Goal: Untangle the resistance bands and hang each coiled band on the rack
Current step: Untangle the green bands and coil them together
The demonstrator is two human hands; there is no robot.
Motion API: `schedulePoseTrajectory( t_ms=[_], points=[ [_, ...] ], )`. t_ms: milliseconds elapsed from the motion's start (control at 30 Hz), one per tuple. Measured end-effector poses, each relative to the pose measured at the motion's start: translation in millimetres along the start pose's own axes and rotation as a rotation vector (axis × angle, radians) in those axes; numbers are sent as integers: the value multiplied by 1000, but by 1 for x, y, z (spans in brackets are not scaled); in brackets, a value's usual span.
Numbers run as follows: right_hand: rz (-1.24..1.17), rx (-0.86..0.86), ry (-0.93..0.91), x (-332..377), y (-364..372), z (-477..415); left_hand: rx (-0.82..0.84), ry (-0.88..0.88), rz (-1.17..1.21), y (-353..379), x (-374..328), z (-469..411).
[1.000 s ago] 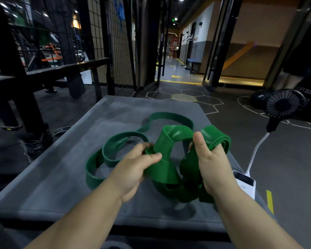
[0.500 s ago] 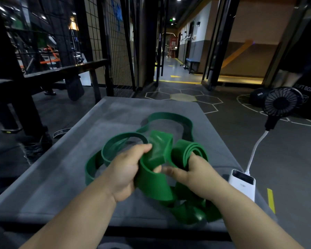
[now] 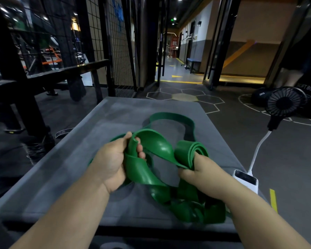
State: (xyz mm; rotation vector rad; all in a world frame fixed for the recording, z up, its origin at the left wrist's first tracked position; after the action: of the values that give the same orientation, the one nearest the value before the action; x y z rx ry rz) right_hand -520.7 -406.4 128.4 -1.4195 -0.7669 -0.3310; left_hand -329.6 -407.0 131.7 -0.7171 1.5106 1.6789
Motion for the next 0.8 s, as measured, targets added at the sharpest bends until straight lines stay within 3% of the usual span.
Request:
schedulePoseTrajectory(
  t_ms=[300, 400, 467, 533, 700, 800],
  points=[
    [-273, 386, 4, 11, 19, 19, -136, 111, -583, -13, -2, -4],
    [-386, 470, -8, 12, 24, 22, 31, 260, -777, -6, -8, 1],
    [-482, 528, -13, 13, 25, 25, 235, 263, -809, 3, -4, 5],
    [-526, 574, -34, 16, 24, 26, 318, 253, -775, 2, -5, 3],
    [-605, 701, -66, 23, 24, 32, 180, 377, -763, -4, -18, 0],
    [-764, 775, -53, 27, 23, 37, 126, 241, -834, -10, -11, -5]
  ],
)
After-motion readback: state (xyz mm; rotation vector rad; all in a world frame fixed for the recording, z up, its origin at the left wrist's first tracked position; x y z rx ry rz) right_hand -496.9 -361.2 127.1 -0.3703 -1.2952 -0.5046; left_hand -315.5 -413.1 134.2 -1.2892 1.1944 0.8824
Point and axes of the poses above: each hand's wrist, its own z-axis away from the middle knuckle, its own y-axis out of the palm, x = y × z, the point moved 6 cm from there along -z, towards the middle knuckle, and after that the axes turned 1 degree about -y, right-handed, at the moved point
